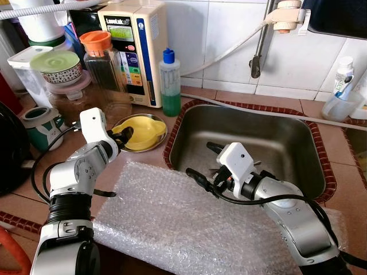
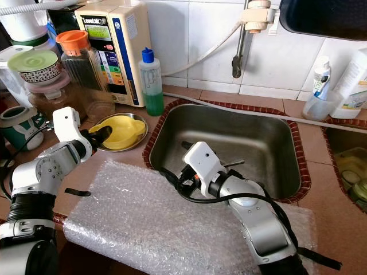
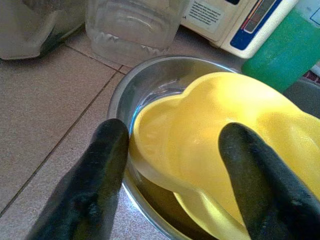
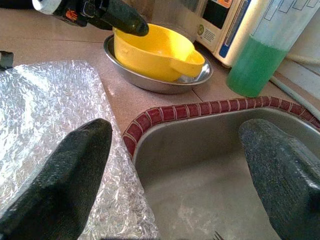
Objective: Kitchen organization
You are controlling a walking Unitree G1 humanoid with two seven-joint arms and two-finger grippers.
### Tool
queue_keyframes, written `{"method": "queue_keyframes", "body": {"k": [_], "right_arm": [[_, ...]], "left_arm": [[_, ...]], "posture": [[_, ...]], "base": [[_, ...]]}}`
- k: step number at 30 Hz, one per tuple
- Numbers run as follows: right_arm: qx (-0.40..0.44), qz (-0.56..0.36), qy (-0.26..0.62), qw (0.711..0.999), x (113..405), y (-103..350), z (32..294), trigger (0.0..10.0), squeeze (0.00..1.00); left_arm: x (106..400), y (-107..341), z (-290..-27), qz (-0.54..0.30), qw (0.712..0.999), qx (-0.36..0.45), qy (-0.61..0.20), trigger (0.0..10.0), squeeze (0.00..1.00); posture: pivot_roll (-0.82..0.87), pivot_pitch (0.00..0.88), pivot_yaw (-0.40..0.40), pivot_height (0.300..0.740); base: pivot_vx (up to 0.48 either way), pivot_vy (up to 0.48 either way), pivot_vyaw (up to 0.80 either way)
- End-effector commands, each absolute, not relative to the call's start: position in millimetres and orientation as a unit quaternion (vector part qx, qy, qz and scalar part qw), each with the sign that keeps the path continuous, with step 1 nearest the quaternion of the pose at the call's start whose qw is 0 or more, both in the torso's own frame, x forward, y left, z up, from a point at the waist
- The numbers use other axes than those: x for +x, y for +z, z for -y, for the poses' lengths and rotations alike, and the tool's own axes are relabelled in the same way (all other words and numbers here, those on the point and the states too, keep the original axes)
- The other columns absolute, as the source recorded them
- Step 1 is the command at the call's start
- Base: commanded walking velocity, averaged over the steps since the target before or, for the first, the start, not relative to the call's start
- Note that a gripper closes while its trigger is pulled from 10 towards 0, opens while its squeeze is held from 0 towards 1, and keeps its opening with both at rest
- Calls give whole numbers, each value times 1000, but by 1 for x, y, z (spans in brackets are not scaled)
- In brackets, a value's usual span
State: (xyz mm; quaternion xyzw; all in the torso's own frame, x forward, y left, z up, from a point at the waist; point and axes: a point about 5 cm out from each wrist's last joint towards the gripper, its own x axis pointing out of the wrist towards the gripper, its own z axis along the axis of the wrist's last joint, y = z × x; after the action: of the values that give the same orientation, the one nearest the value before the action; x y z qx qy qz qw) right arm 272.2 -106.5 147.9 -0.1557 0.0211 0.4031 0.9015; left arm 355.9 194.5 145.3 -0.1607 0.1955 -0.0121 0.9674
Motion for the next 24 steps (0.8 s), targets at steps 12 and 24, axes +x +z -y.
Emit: {"method": "queue_keyframes", "body": {"k": [12, 24], "right_arm": [[-162, -13, 407, 899, 274, 153, 107, 10000, 0], [-163, -12, 407, 899, 275, 153, 106, 10000, 0]], "left_arm": [[351, 136, -213, -205, 967, -147, 36, 0, 0], [344, 130, -226, -210, 966, -136, 59, 0, 0]], "posture": [[-48, 0, 72, 740], [-42, 0, 69, 740]], "base": [[0, 0, 0], [0, 0, 0]]}}
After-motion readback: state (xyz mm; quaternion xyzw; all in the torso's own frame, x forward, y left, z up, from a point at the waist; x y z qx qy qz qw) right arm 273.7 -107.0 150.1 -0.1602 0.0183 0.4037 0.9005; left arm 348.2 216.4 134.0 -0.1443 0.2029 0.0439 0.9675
